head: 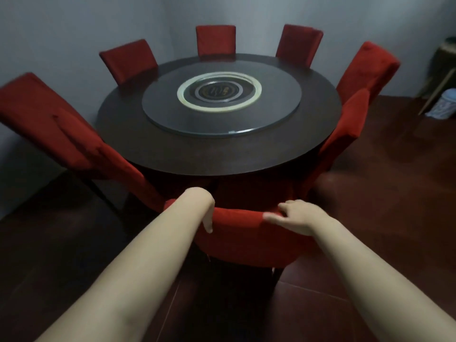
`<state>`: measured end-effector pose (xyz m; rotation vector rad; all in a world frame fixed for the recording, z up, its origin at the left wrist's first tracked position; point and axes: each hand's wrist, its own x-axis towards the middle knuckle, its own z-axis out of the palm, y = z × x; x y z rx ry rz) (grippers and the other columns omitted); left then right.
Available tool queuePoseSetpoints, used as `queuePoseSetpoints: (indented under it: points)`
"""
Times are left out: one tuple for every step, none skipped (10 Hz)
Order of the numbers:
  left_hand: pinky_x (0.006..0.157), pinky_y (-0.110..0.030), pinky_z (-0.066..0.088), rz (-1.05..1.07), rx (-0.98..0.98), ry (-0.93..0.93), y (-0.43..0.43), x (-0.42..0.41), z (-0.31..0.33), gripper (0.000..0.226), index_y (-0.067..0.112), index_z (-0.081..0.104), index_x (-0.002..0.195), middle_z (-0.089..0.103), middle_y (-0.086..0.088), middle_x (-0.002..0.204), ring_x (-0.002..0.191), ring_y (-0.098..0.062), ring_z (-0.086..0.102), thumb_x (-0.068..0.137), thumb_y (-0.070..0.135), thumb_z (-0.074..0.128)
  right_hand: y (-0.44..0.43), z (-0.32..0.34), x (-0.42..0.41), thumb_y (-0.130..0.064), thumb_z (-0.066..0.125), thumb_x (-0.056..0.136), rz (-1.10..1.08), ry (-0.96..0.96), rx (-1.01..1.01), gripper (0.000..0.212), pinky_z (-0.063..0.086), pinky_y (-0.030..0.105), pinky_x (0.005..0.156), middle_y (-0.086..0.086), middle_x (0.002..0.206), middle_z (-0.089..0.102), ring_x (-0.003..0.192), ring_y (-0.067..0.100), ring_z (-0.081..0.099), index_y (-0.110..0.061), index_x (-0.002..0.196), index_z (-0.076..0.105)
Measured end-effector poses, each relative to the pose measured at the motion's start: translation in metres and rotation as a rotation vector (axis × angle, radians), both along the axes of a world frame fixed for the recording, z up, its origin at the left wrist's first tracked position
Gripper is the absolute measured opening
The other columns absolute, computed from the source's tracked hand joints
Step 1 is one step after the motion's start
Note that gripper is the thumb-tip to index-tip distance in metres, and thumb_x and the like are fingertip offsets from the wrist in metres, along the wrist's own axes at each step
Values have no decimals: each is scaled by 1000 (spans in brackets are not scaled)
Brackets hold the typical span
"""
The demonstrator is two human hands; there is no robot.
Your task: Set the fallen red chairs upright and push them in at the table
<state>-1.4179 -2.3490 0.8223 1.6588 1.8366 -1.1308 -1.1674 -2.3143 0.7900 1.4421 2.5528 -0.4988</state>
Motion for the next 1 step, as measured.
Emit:
queuePoseSetpoints:
  points:
    - [99, -43, 47, 73, 44, -129, 0, 5, 25, 65, 10, 55, 131, 57, -9, 132, 114, -31, 58, 87, 58, 58, 13, 27, -9, -74, 18, 91, -251, 91, -409, 82, 34, 36, 102, 9, 138, 55, 126, 26, 50, -15, 132, 57]
